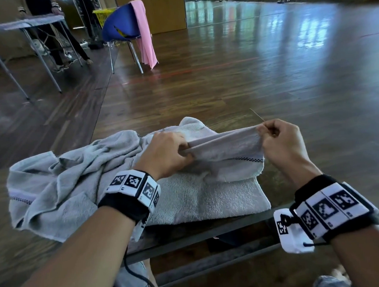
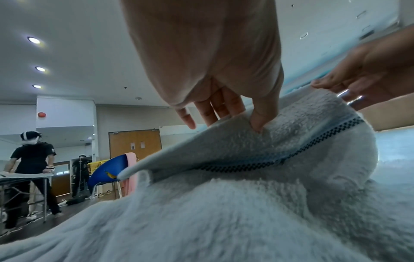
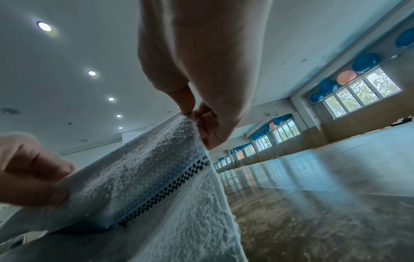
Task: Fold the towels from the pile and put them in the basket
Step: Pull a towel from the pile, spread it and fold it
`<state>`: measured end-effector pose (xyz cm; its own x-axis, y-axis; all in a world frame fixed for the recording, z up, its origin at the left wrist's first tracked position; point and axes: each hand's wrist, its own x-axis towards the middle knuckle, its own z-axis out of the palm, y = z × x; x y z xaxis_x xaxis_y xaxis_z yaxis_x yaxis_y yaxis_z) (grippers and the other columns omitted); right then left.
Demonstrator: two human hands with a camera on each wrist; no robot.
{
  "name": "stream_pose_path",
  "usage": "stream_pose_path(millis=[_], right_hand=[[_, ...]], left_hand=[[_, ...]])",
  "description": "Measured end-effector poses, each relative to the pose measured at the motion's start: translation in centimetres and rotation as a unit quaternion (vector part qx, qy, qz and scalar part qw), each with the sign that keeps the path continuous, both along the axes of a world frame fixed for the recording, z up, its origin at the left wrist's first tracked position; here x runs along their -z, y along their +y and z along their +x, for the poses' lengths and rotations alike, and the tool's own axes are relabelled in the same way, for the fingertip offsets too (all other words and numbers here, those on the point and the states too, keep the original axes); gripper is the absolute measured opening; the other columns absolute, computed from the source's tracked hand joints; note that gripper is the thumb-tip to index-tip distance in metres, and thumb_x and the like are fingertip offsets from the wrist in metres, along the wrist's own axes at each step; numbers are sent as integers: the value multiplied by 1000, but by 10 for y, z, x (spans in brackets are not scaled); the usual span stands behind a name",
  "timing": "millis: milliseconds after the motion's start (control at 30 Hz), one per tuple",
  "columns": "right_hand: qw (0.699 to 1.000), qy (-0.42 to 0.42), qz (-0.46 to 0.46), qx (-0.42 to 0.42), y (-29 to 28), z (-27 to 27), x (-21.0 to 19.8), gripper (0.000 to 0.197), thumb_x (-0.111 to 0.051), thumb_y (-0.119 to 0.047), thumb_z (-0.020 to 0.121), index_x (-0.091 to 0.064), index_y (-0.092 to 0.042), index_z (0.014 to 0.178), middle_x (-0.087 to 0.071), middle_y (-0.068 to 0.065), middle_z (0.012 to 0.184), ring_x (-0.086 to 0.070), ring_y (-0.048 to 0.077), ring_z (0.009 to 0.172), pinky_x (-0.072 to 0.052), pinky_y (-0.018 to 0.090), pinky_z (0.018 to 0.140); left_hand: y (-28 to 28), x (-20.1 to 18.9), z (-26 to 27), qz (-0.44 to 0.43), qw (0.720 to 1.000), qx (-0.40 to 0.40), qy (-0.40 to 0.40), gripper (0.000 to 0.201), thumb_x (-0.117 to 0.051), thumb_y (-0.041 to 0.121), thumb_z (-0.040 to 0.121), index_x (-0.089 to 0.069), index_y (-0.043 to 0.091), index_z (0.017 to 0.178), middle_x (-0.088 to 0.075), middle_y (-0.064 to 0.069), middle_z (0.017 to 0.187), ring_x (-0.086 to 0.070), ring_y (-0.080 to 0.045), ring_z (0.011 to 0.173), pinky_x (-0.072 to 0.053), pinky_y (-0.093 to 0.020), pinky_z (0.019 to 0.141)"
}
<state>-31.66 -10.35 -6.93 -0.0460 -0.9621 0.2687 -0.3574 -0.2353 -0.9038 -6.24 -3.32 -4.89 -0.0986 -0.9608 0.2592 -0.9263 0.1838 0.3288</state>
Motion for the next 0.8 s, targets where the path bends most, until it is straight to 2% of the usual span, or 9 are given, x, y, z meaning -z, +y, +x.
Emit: stream_pose_path(millis=[67, 167, 233, 300, 433, 533, 600, 700, 800], right_hand=[[1000, -2, 10, 12, -1, -1, 0, 12, -64, -19, 98, -70, -20, 87, -63, -7, 77, -54, 6, 66, -41, 18, 57], [999, 6, 26, 37, -6, -5, 1, 11, -63, -20, 98, -70, -18, 89, -63, -6, 78, -54, 7, 66, -40, 19, 56], [998, 5, 38, 50, -9, -7, 3, 11, -63, -20, 98, -71, -18, 91, -64, -4, 79, -55, 10, 68, -41, 21, 61], [997, 0, 48, 60, -11, -9, 4, 11, -62, -20, 97, -71, -16, 93, -65, -3, 81, -57, 14, 72, -44, 26, 68], [996, 3, 52, 76, -13, -14, 7, 10, -62, -18, 95, -72, -18, 91, -66, -2, 81, -57, 16, 73, -45, 30, 70], [996, 11, 44, 75, -12, -15, 10, 11, -63, -18, 95, -70, -21, 87, -66, -4, 81, -58, 15, 71, -46, 31, 68], [996, 17, 29, 78, -12, -15, 11, 14, -64, -21, 94, -67, -24, 81, -66, -7, 79, -60, 15, 73, -46, 29, 70], [997, 32, 12, 70, -15, -20, 7, 15, -66, -24, 93, -66, -24, 78, -68, -5, 77, -63, 20, 73, -52, 34, 72], [999, 12, 17, 48, -18, -26, -4, 11, -67, -23, 95, -70, -17, 86, -68, -1, 62, -66, 20, 58, -55, 34, 58]], left_hand=[[3, 2, 8, 4, 999, -18, -29, 38, -58, 46, 74, -71, 11, 70, -65, 2, 71, -55, -21, 69, -42, -35, 77], [7, 8, 25, 2, 995, -63, -79, 29, -57, 41, 78, -66, 16, 67, -61, 7, 69, -49, -18, 67, -37, -36, 84], [11, 9, 37, -11, 992, -89, -84, 26, -63, 37, 81, -62, 18, 64, -58, 8, 69, -49, -18, 69, -31, -35, 84], [16, 7, 48, -33, 991, -105, -73, 22, -65, 31, 82, -64, 18, 64, -61, 6, 71, -54, -21, 72, -34, -37, 85], [27, -1, 63, -73, 991, -109, 8, 22, -64, 17, 84, -67, 7, 65, -68, -1, 74, -62, -27, 73, -48, -40, 77], [32, -3, 70, -83, 987, -97, 101, 30, -67, 11, 90, -60, 18, 62, -58, 11, 65, -53, -7, 63, -41, -24, 65], [35, -5, 72, -74, 983, -95, 140, 33, -67, 12, 92, -58, 26, 64, -53, 17, 62, -49, 0, 59, -35, -18, 63], [42, -10, 75, -73, 973, -106, 189, 20, -73, 13, 88, -72, 24, 71, -63, 17, 65, -54, 6, 58, -41, -10, 62], [46, -25, 78, -88, 962, -112, 233, 6, -81, 16, 80, -80, 22, 82, -73, 14, 72, -65, 2, 67, -52, -15, 66]])
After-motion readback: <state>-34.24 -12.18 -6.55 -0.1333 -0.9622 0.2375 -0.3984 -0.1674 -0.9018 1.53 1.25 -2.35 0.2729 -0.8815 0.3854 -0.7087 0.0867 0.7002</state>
